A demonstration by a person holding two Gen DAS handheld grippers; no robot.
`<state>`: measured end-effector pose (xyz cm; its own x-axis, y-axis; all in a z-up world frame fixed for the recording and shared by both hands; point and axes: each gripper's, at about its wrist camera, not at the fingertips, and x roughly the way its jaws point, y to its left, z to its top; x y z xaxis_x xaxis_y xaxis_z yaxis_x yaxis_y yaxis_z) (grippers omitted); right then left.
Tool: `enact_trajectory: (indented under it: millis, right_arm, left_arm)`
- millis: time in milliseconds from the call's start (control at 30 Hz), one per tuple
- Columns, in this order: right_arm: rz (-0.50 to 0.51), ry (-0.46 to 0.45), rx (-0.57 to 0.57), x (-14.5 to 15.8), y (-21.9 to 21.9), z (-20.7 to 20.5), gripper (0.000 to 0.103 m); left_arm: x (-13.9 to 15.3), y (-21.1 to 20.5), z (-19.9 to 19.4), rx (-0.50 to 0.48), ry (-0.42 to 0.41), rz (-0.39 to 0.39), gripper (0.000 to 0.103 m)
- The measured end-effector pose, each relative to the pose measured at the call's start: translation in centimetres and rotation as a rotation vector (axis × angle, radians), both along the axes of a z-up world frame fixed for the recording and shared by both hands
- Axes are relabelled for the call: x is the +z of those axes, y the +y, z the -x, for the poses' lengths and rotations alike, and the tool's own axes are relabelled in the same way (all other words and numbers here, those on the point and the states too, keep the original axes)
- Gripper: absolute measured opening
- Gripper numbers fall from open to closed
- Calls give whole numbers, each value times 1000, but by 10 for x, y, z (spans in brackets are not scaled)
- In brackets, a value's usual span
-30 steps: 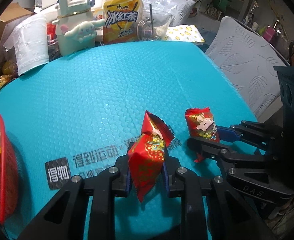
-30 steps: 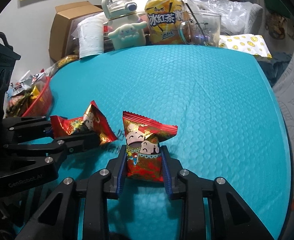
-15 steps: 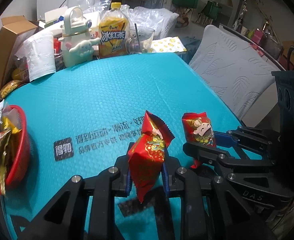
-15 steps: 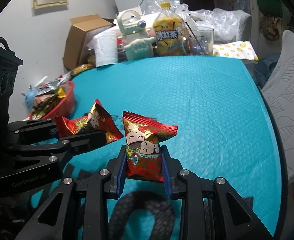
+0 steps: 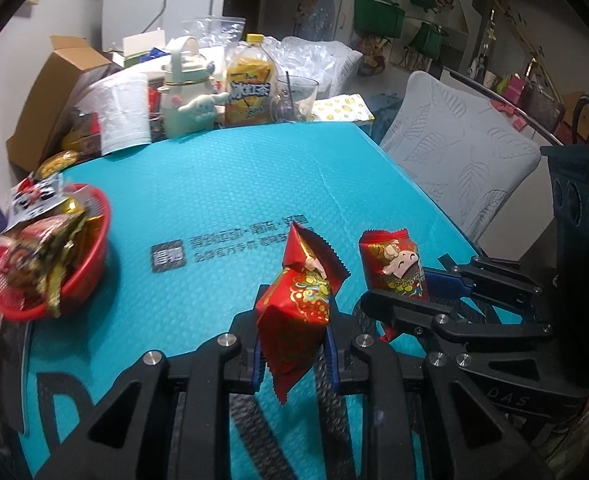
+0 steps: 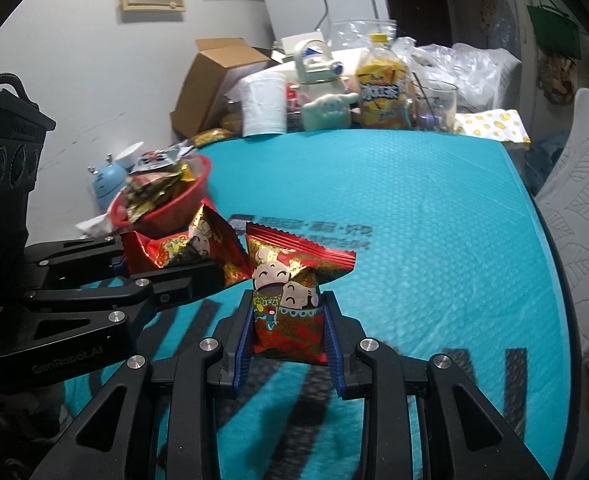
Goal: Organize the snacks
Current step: 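Lift both red packets and carry them over the red basket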
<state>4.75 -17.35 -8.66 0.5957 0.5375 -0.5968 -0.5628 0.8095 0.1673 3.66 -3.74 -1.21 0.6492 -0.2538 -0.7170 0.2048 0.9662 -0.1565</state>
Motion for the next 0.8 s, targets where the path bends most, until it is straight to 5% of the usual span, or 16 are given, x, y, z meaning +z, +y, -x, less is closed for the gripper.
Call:
enact_trajectory:
  millis: [800]
  right_arm:
    - [2, -61, 229, 34, 96, 4, 31]
  left_arm:
    - [35, 105, 36, 242, -105, 24, 22]
